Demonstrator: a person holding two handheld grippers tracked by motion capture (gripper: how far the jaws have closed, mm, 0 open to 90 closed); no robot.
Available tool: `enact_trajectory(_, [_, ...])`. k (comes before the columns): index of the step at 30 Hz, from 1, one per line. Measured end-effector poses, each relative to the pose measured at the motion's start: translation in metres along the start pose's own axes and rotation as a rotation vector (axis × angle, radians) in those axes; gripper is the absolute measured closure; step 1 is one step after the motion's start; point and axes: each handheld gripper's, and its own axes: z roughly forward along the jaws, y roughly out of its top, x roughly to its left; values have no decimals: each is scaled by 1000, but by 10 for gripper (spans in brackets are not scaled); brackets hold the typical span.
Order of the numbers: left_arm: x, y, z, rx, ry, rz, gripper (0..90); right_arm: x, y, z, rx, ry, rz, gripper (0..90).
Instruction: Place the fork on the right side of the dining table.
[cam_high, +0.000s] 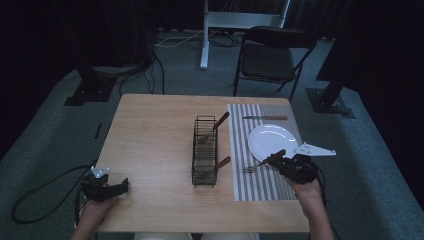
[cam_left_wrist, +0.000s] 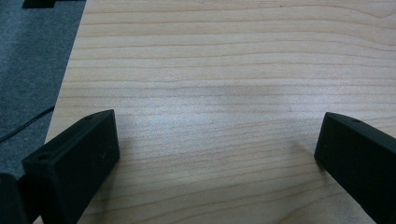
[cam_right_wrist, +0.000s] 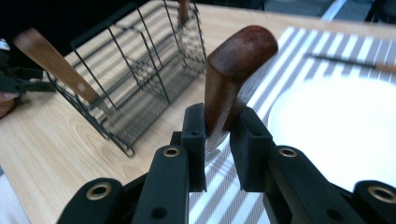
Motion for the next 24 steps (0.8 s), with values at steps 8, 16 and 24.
enact_trajectory(8, [0, 0, 0, 2, 0, 0, 2, -13, -25, 3, 18, 5, 44, 762])
enact_trajectory(16, [0, 0, 0, 0, 0, -2, 2, -24, -39, 2, 24, 12, 76, 762])
enact_trajectory(24, [0, 0, 0, -1, 1, -4, 2, -38, -49, -5, 4, 21, 148, 758])
